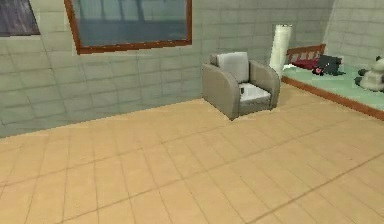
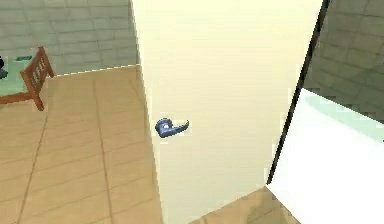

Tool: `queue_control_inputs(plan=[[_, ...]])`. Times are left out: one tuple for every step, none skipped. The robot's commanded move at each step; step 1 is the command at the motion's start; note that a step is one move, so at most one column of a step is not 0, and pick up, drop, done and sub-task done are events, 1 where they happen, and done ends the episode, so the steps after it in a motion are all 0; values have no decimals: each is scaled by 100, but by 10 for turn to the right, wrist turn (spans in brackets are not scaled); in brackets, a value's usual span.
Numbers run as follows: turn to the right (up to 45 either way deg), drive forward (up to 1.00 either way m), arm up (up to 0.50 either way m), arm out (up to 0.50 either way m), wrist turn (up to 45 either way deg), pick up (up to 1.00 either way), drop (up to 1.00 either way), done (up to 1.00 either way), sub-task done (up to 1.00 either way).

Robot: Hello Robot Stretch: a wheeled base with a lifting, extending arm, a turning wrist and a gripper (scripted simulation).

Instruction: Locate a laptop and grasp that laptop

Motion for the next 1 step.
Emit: queue_control_inputs(plan=[[330,0,0,0,0,0,0,0,0]])
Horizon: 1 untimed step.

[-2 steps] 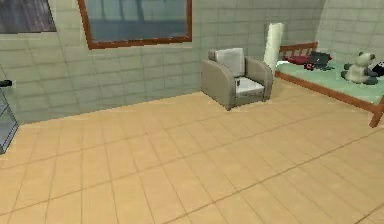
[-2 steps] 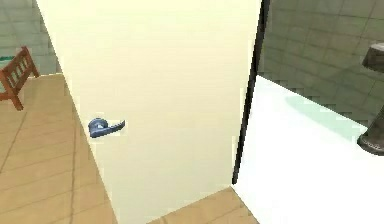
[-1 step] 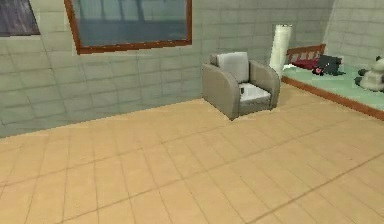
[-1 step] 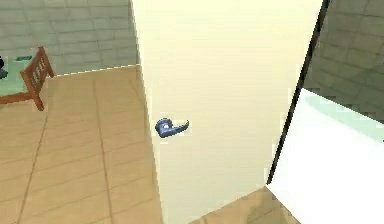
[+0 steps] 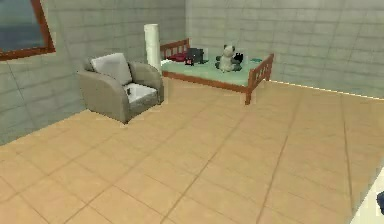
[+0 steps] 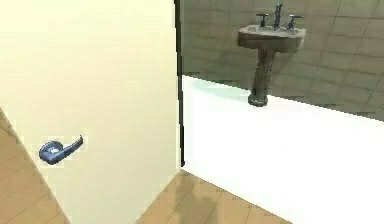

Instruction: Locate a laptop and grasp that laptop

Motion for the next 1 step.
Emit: queue_control_inputs(plan=[[0,100,0,0,0,0,0,0,0]])
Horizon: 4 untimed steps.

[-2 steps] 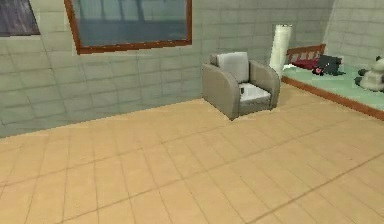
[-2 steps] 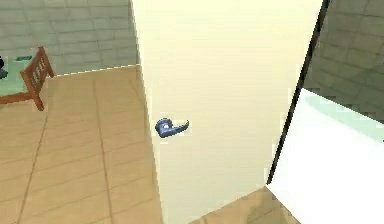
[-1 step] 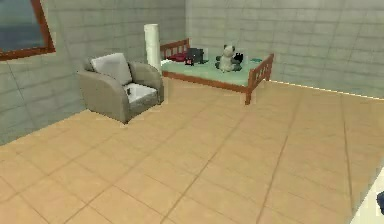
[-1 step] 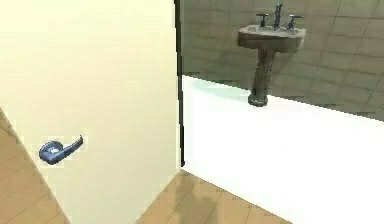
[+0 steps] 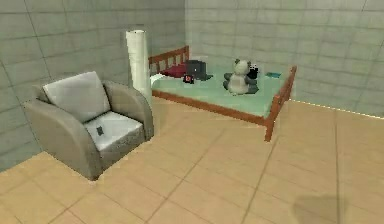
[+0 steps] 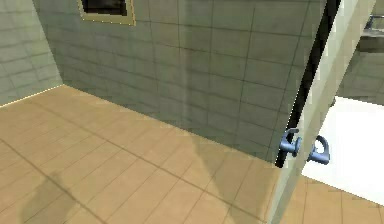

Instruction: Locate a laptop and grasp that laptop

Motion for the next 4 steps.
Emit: queue_control_inputs(plan=[[0,100,0,0,0,0,0,0,0],[30,0,0,0,0,0,0,0,0],[0,90,0,0,0,0,0,0,0],[-450,0,0,0,0,0,0,0,0]])
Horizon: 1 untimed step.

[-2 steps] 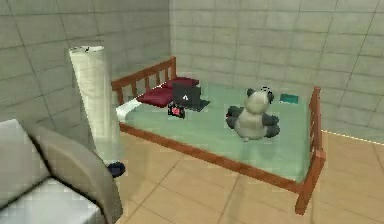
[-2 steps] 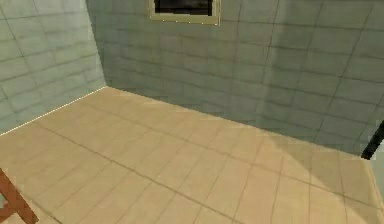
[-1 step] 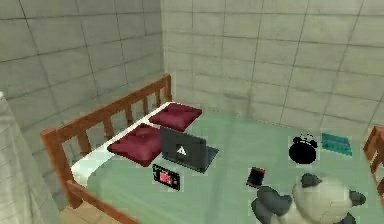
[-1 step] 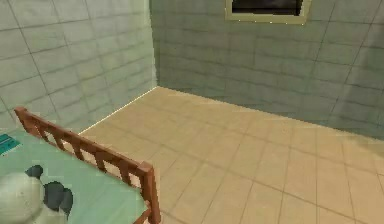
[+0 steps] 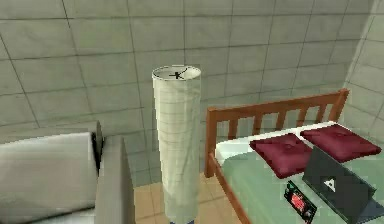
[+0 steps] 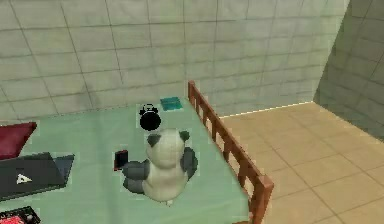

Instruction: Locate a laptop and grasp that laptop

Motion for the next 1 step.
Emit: queue_control_inputs(plan=[[-420,0,0,0,0,0,0,0,0]])
